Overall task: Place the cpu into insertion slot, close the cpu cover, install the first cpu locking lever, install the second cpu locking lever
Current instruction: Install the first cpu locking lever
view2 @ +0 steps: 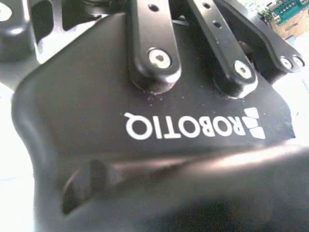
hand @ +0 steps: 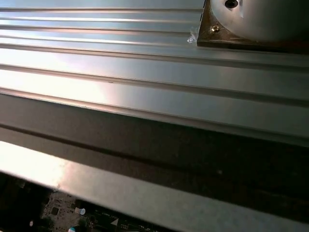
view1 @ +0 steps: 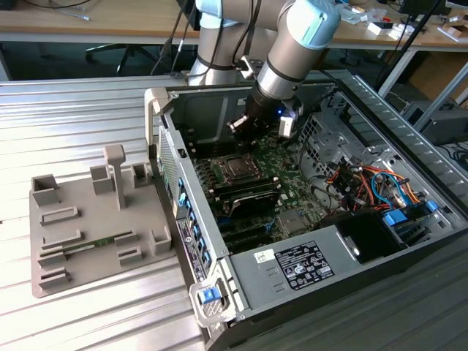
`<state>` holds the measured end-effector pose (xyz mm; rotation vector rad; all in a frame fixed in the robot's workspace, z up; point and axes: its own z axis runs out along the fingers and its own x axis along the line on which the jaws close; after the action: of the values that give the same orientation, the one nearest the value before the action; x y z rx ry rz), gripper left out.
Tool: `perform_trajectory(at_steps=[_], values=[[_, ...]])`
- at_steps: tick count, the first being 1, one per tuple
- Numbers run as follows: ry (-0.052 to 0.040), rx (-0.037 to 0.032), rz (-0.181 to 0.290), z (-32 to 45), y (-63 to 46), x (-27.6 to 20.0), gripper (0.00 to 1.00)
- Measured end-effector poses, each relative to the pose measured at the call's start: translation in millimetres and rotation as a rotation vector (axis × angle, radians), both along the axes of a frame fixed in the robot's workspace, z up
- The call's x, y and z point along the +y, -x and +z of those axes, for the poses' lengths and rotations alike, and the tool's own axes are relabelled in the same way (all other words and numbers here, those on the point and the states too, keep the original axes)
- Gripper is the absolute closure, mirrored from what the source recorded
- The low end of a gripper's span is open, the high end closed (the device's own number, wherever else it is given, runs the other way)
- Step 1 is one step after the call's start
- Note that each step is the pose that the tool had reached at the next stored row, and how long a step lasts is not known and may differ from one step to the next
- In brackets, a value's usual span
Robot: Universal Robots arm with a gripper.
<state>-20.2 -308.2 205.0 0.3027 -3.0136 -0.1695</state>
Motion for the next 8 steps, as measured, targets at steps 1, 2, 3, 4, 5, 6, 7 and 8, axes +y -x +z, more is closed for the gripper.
perform_trajectory(at_steps=[1,2,3,4,5,6,7,8], values=[[0.0000,-0.0001,0.000,-0.4,-0.2,0.0,0.89],[0.0001,-0.0001,0.000,-0.7,-0.3,-0.1,0.89],[0.0001,-0.0001,0.000,-0.8,-0.4,-0.3,0.89],[-0.0002,-0.0002,0.000,-1.1,-0.5,-0.6,0.89],[-0.0002,-0.0001,0.000,-1.3,-0.5,-0.8,0.89],[0.0003,0.0002,0.000,-1.8,-0.5,-1.1,0.89],[0.0005,0.0003,0.000,-2.2,-0.6,-1.2,0.89],[0.0010,0.0004,0.000,-3.2,-0.7,-1.4,0.89]])
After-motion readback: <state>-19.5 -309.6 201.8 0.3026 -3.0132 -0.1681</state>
